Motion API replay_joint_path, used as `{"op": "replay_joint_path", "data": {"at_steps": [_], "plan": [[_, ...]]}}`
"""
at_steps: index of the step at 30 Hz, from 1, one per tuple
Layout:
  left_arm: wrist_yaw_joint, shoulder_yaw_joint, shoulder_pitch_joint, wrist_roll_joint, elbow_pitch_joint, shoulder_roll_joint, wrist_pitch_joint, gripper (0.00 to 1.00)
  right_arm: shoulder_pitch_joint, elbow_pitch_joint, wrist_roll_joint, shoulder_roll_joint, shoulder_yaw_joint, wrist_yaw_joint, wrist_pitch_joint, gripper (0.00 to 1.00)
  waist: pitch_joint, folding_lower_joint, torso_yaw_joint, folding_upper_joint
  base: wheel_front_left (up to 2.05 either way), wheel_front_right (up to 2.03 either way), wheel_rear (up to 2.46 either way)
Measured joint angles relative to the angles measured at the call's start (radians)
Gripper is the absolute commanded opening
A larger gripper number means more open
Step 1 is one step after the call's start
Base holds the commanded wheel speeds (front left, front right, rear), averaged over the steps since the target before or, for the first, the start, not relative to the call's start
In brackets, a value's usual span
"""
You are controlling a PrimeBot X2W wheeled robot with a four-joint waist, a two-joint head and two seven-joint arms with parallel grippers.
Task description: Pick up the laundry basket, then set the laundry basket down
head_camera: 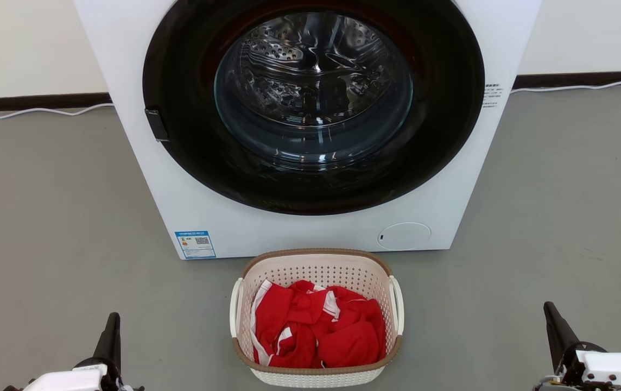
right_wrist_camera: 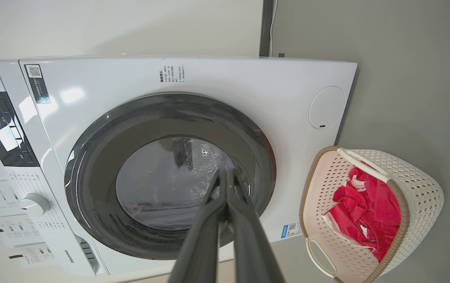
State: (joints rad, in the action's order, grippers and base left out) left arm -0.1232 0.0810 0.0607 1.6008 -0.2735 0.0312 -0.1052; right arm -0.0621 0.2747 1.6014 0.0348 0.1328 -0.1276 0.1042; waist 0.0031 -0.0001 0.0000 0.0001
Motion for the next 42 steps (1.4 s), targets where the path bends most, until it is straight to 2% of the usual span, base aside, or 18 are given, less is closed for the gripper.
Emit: {"op": "replay_joint_path", "data": {"at_steps": [42], "plan": [[0.000,0.000,0.000,0.000,0.000,0.000,0.000,0.00,0.000,0.000,0.000,0.000,0.000,0.000,0.000,0.00,0.000,0.0001,0.000,0.0000,0.00,0.00,0.00]]}}
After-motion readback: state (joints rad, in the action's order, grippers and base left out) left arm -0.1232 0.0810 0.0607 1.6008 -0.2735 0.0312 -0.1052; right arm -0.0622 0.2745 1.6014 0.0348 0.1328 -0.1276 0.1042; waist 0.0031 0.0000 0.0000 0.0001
